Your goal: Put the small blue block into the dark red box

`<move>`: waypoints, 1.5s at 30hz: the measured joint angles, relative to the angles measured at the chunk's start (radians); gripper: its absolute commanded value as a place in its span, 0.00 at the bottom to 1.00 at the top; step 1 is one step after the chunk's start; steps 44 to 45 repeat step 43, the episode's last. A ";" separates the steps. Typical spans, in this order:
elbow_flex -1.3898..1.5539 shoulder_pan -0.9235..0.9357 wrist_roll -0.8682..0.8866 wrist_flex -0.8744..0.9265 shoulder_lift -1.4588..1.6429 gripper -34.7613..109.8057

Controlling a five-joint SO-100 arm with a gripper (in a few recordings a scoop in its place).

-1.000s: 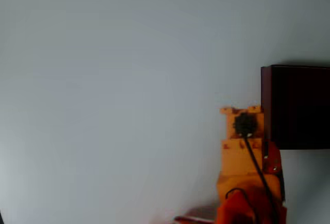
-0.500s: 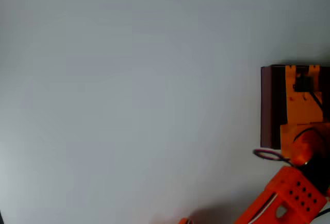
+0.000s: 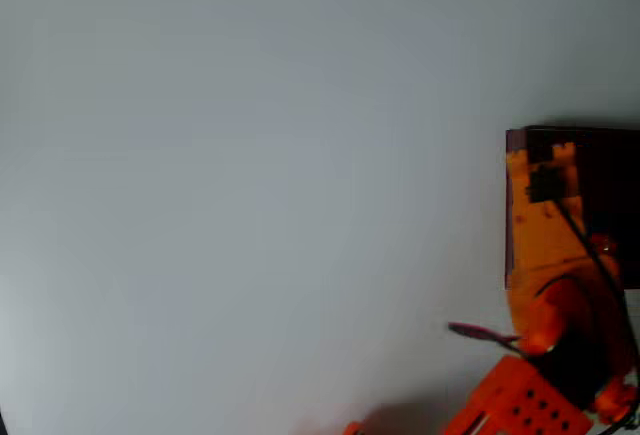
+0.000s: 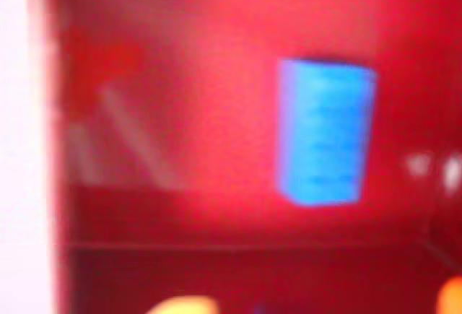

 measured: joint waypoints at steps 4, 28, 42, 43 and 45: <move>0.153 -0.172 -0.106 0.055 0.279 0.29; 0.673 -1.031 -0.640 0.353 1.356 0.24; 0.904 -1.141 -0.646 0.275 1.361 0.24; 0.910 -1.141 -0.646 0.272 1.355 0.24; 0.910 -1.141 -0.646 0.272 1.355 0.24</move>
